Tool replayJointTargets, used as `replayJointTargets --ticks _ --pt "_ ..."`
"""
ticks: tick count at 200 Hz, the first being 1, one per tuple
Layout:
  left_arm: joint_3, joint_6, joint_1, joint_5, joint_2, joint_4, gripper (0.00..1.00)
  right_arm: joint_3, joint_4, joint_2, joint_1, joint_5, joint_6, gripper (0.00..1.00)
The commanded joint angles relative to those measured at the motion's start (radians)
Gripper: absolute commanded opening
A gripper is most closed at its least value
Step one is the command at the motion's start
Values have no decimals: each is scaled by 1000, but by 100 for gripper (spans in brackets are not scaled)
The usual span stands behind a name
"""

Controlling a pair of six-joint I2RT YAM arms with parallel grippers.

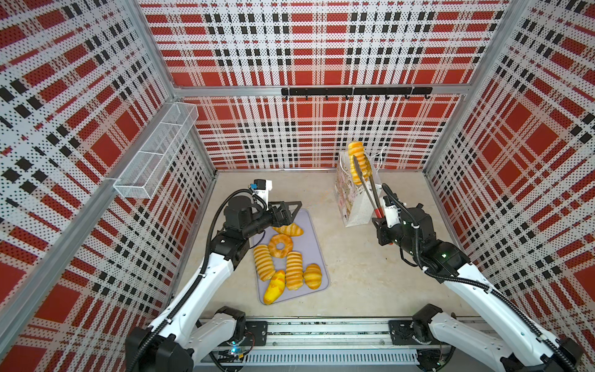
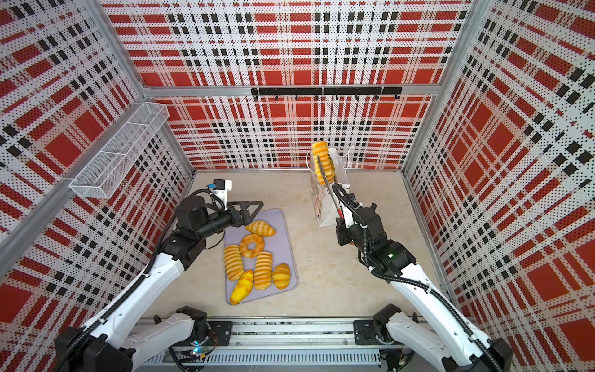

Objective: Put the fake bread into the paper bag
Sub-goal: 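Lower the spiral bun into the paper bag and open the tongs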

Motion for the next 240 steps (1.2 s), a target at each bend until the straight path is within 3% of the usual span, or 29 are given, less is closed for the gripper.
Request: replayJointTargets --ticks 1,131,179,240 --pt "25 32 -14 20 -16 40 98 48 14 3 -6 70 25 21" --pt "82 225 -55 93 40 -82 98 125 -6 134 -20 146 25 22" --pt "44 227 -49 67 19 -56 98 138 -16 166 -21 144 31 25" --pt "41 216 -12 129 52 -72 98 148 -21 184 -21 149 34 30"
